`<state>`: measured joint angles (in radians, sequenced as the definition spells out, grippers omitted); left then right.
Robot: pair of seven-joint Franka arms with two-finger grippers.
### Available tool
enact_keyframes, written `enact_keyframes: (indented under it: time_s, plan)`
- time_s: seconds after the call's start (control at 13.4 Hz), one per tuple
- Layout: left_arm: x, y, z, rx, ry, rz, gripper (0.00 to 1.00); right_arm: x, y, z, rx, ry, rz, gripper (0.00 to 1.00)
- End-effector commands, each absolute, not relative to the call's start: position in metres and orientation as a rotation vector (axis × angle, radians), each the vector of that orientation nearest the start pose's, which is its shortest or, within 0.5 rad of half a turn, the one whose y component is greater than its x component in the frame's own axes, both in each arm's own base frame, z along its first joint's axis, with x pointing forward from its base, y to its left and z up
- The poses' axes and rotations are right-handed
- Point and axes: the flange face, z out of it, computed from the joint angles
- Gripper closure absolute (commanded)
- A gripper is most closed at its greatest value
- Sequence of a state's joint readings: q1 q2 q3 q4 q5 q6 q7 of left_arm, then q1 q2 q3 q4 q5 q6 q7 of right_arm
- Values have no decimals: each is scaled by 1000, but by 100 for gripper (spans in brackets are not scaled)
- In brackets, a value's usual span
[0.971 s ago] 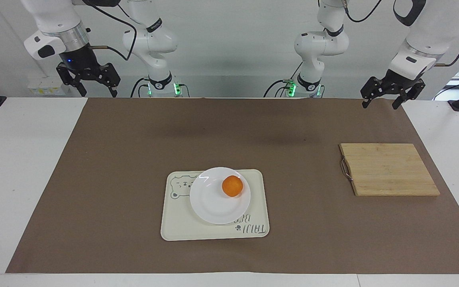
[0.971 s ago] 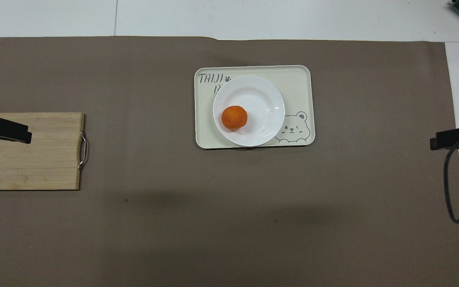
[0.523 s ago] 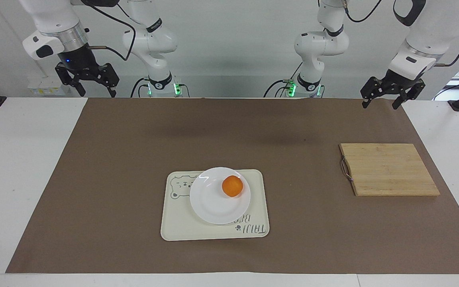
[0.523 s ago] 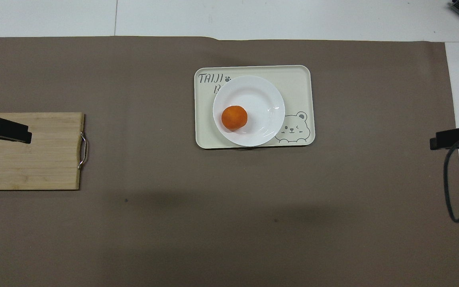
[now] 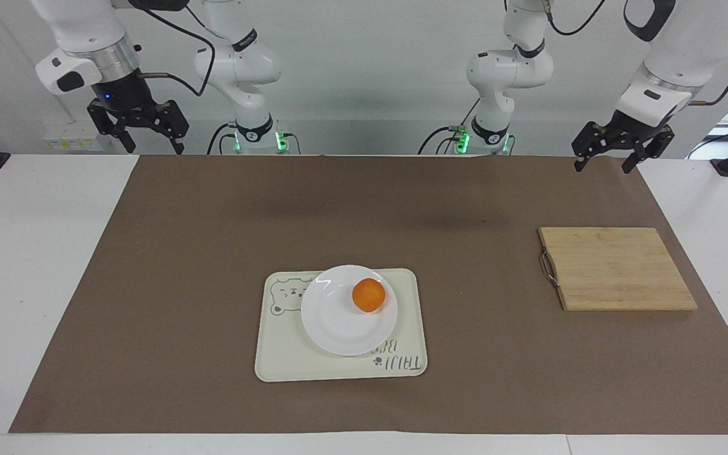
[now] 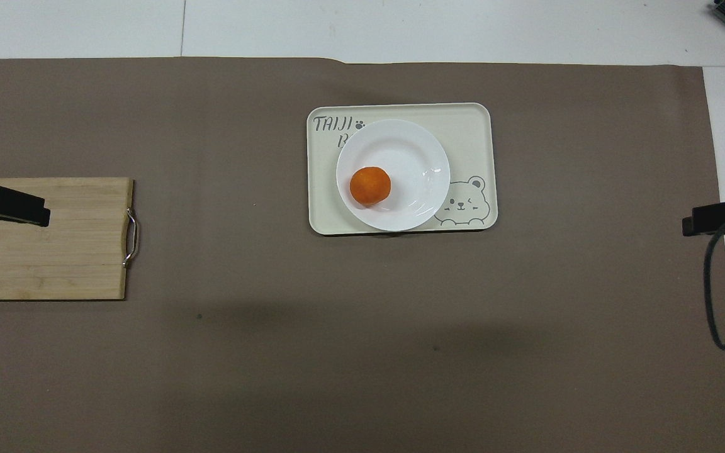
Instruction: Place orange and plate with both arms
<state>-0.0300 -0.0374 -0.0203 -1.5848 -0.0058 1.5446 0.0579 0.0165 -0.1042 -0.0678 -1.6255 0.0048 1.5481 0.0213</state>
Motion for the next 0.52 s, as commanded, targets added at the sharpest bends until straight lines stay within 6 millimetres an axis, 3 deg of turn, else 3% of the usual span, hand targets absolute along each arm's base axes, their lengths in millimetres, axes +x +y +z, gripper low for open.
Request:
enact_keyframes:
  time_s: [0.0,0.45]
  plan:
    - [537,-25,638,-3126,153,14,0,518,-26,652,-3148,119,-43,0]
    - [537,-25,638,-3126,153,14,0,518,-30,651,-3146,126,-40,0]
